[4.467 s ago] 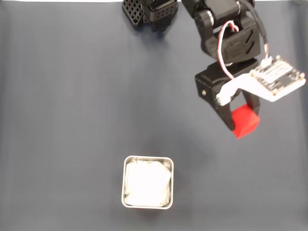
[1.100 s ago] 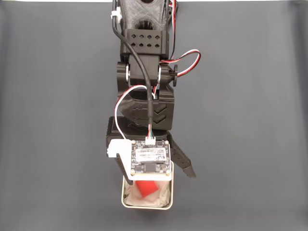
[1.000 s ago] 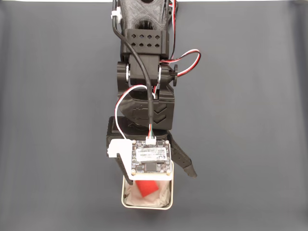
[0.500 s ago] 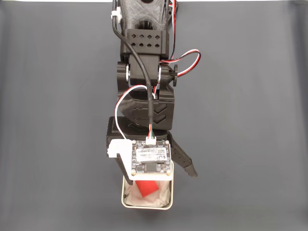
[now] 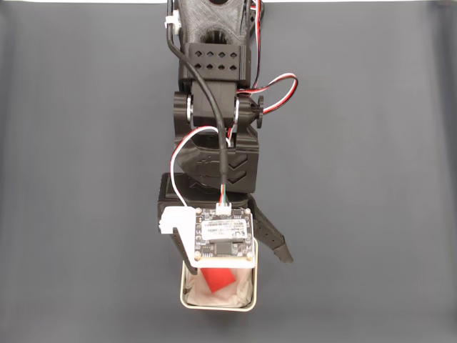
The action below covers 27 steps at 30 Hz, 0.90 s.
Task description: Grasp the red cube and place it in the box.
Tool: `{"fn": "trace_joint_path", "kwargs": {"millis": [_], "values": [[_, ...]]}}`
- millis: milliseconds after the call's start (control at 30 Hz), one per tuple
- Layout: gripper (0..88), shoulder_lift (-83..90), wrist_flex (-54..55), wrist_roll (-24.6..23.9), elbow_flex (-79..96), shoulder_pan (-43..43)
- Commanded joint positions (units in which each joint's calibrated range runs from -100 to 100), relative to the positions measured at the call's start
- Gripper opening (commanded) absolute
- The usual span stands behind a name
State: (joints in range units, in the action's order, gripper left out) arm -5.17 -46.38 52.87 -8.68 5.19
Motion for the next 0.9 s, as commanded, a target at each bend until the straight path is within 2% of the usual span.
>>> {"fn": "trace_joint_path", "kwargs": {"millis": [0,100,267,467,667,867], "values": [[39.4,3.09,1.05,-0.83,-1.08,0.28],[19.0,5.43,1.54,-2.34,-1.17,-0.43],[1.4,13.4,1.46,-5.08,-0.54,-2.07],[0.0,29.6,1.71,-7.72,13.52,-2.85],[0.0,48.75,7.12,-6.2,43.63,-2.92],[0.0,65.22,7.86,-4.69,70.09,-3.35]]}}
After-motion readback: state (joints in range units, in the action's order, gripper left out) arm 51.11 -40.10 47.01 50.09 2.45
